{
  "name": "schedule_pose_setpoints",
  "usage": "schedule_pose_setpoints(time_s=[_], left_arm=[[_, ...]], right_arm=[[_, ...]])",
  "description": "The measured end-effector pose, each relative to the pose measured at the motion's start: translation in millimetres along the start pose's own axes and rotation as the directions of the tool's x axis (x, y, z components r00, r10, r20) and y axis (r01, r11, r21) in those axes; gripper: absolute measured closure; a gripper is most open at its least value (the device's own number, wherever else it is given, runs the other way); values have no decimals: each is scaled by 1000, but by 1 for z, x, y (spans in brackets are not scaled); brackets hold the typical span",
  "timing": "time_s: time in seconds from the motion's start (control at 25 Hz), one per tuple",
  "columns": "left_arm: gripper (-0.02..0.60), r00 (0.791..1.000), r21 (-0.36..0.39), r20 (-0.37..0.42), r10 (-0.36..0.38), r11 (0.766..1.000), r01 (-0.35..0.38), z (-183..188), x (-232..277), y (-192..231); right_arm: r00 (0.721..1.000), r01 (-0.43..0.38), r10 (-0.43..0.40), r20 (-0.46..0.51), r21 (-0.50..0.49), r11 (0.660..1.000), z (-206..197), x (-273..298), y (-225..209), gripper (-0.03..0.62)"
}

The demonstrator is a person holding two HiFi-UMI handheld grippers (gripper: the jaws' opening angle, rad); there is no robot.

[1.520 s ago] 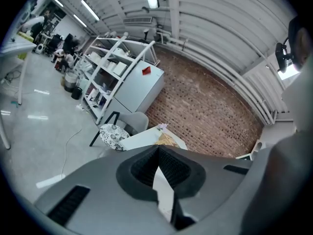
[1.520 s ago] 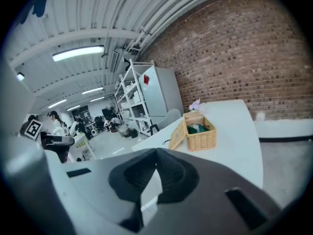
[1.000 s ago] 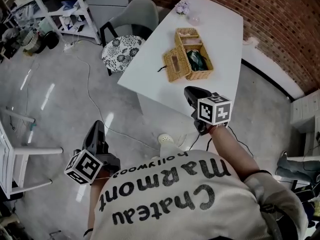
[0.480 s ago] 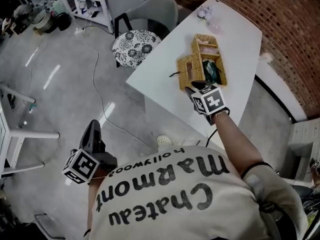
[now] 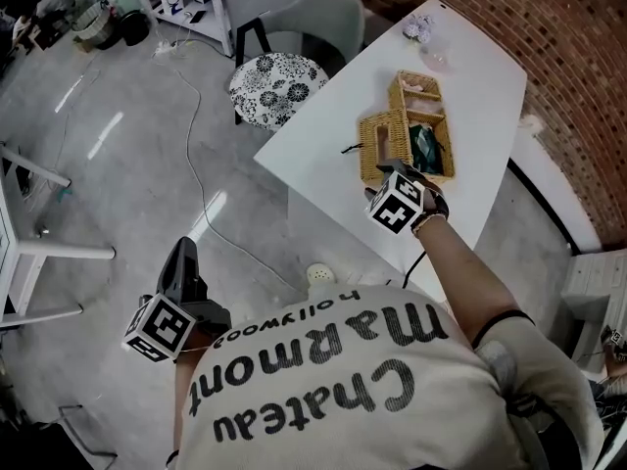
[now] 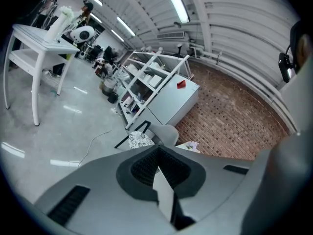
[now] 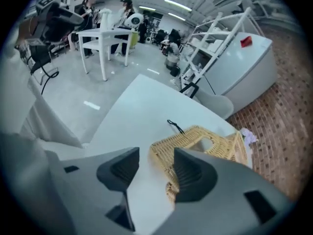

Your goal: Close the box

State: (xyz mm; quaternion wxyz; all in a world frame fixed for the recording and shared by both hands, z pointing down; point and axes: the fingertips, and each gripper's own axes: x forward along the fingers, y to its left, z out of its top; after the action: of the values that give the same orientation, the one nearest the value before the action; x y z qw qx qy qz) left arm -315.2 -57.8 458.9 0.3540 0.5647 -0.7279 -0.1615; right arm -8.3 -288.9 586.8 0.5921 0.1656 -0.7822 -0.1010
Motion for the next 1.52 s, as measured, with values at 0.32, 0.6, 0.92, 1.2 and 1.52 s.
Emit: schedule_pose_setpoints(time_s=[0.32, 0.6, 0.92, 1.2, 1.52], left_arm=[[580, 1000, -13, 12, 18, 1000, -18, 0, -5, 9], [580, 999, -17, 19, 26, 1000, -25, -1, -9, 11], [580, 1000, -16, 18, 17, 1000, -17, -1, -14, 9], [580, 1000, -16, 20, 24, 1000, -23, -2, -19, 9], [580, 999, -16, 25, 27, 1000, -26, -3, -31, 7]], right_arm=[[979, 153, -179, -92, -239, 959, -19, 12, -9, 362], [928, 290, -361, -94, -427, 857, -21, 14, -21, 376], [892, 358, -449, -53, -523, 774, -23, 15, -15, 465], [873, 393, -486, -32, -545, 741, -24, 14, -17, 477], [883, 444, -468, 37, -390, 807, -13, 2, -17, 490]])
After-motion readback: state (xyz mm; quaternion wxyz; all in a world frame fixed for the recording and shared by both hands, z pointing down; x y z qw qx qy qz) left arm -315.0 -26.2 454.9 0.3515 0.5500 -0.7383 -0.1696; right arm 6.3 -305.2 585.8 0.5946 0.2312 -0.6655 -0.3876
